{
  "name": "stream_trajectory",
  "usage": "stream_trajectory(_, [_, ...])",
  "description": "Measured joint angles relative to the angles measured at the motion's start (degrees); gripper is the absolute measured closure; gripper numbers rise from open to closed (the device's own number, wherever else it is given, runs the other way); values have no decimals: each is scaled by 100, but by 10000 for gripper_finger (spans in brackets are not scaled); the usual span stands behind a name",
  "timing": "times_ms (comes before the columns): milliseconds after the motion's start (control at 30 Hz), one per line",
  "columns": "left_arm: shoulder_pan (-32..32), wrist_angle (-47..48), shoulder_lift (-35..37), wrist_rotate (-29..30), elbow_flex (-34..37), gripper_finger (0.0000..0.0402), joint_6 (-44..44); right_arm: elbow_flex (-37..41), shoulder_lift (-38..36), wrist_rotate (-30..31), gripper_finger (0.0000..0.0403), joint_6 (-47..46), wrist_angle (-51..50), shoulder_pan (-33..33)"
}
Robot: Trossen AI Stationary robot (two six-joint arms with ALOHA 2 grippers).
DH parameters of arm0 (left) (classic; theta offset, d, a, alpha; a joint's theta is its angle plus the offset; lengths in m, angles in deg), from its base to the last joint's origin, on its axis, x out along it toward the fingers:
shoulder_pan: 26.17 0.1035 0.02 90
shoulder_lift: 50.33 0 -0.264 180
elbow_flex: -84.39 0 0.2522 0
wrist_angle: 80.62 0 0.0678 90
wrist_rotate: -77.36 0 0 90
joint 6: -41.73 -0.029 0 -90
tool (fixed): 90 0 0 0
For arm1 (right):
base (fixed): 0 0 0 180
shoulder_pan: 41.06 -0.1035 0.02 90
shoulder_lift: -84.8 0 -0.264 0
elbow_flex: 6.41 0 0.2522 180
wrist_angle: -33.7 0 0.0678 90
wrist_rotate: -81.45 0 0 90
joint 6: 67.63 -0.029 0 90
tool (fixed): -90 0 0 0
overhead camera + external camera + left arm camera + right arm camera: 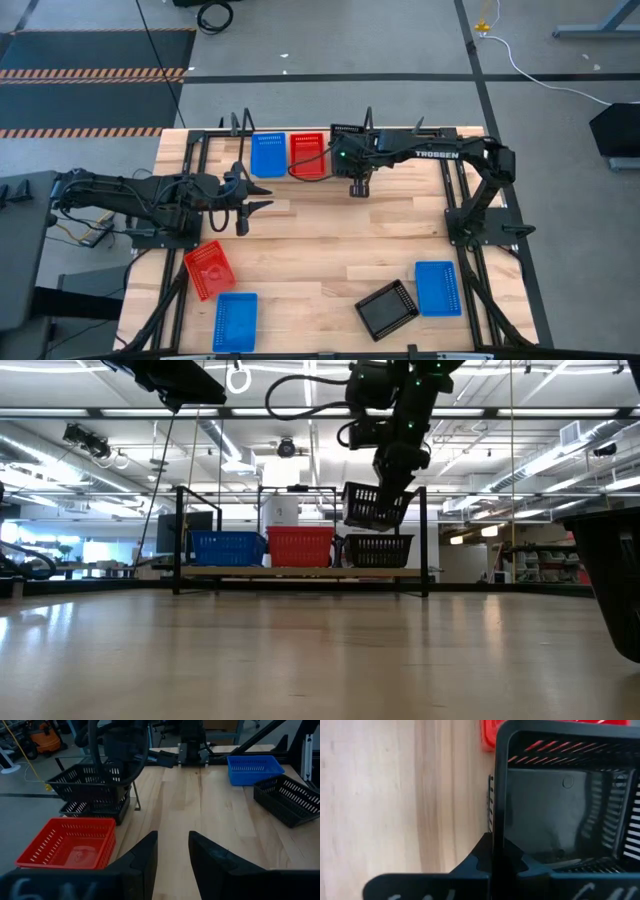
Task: Stack baskets on shelf by color
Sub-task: Stack the top black basket on top of the black basket on the shelf
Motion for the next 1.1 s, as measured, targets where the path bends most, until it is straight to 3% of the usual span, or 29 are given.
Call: stream_trajectory(1100, [-1, 0, 0, 2, 0, 285, 9, 100, 0, -300, 394, 84, 319, 385])
